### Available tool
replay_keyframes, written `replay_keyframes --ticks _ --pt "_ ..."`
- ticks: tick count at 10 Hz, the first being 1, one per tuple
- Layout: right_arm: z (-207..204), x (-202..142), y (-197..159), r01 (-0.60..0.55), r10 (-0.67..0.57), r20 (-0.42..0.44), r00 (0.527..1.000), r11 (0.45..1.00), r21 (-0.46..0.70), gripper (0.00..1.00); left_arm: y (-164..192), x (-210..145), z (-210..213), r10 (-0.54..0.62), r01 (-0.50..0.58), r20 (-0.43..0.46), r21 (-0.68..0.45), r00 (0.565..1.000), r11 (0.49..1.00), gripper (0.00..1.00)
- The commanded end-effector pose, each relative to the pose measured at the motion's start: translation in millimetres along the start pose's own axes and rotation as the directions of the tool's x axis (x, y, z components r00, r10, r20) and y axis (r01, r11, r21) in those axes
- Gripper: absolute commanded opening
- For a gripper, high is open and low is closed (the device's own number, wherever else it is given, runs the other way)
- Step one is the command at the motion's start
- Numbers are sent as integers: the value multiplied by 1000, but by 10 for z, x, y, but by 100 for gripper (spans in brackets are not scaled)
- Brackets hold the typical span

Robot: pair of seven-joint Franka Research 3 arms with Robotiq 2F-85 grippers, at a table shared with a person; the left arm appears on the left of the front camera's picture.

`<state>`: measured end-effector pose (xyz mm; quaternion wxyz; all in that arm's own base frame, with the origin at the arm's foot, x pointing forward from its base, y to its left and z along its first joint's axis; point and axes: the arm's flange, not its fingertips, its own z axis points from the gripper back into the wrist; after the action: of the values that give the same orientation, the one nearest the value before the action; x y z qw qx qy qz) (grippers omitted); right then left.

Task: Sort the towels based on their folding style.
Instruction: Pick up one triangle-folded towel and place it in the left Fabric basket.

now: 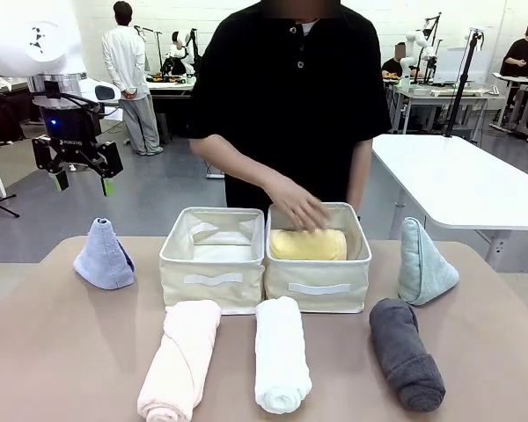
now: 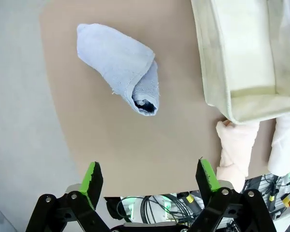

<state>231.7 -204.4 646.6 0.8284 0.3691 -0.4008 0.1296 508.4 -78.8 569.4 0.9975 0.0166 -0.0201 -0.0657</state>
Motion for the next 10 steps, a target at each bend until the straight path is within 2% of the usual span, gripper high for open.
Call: replay_keyframes --ticks 1,4,5,8,10 --pt "-3 5 -11 1 -1 0 1000 1000 2 100 -4 -60 4 -24 22 -41 -52 999 998 100" --pt "-3 5 -11 1 -1 0 1000 1000 2 100 -12 -26 -20 -2 2 -24 -20 1000 1000 100" --pt "-3 5 -11 1 -1 0 1000 1000 2 100 7 98 -156 2 -5 -76 -43 997 999 100" --pt "-3 5 -11 1 -1 0 1000 1000 2 100 -143 350 -622 164 -161 -71 51 984 986 100" --pt "-3 5 -11 1 -1 0 1000 1000 2 100 -171 406 -797 218 -212 -71 92 973 973 100"
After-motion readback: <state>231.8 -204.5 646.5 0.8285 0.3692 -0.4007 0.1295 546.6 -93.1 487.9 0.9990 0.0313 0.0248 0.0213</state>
